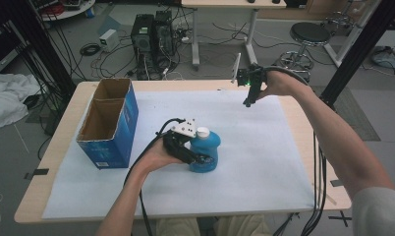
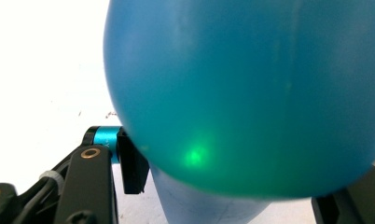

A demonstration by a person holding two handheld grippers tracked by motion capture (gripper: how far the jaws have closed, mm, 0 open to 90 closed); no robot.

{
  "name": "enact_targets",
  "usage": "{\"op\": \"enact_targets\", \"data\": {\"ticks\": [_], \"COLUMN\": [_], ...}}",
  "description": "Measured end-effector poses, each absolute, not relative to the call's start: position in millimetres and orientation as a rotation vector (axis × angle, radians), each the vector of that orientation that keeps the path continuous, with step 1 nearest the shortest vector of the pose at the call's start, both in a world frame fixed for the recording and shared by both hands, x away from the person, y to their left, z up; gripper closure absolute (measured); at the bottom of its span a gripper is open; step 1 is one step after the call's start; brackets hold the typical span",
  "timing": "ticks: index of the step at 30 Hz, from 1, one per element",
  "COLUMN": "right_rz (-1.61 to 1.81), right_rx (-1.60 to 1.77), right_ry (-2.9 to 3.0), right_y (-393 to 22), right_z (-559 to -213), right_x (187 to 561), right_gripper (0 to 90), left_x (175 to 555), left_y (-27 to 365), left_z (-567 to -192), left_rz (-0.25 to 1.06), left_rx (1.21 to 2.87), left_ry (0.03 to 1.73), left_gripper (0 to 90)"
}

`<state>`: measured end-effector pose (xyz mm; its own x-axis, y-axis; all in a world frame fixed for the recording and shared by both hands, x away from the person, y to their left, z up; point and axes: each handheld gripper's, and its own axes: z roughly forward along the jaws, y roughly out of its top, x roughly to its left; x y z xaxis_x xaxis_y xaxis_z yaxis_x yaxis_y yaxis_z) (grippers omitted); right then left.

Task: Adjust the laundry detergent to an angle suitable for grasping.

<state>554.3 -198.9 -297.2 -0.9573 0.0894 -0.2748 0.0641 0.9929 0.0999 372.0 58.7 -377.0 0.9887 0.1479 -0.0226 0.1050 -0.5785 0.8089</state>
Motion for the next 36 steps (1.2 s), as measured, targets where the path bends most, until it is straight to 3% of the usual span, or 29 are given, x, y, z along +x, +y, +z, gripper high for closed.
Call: {"op": "enact_targets", "data": {"ticks": [23, 36], "right_rz": [0.106, 0.094], "right_rx": [0.106, 0.109], "right_ry": [2.859, 2.860], "right_y": [-197.3, -198.8], "right_z": [-299.8, -298.5], "right_x": [551.8, 549.0], "right_gripper": [13.2, 13.1], "left_x": [365.4, 352.6], "left_y": [58.4, 71.0], "left_z": [-374.2, -356.2], "left_rz": [0.047, 0.134], "left_rx": [2.212, 2.307], "left_ry": [0.185, 0.185], "left_gripper": [21.6, 11.6]}}
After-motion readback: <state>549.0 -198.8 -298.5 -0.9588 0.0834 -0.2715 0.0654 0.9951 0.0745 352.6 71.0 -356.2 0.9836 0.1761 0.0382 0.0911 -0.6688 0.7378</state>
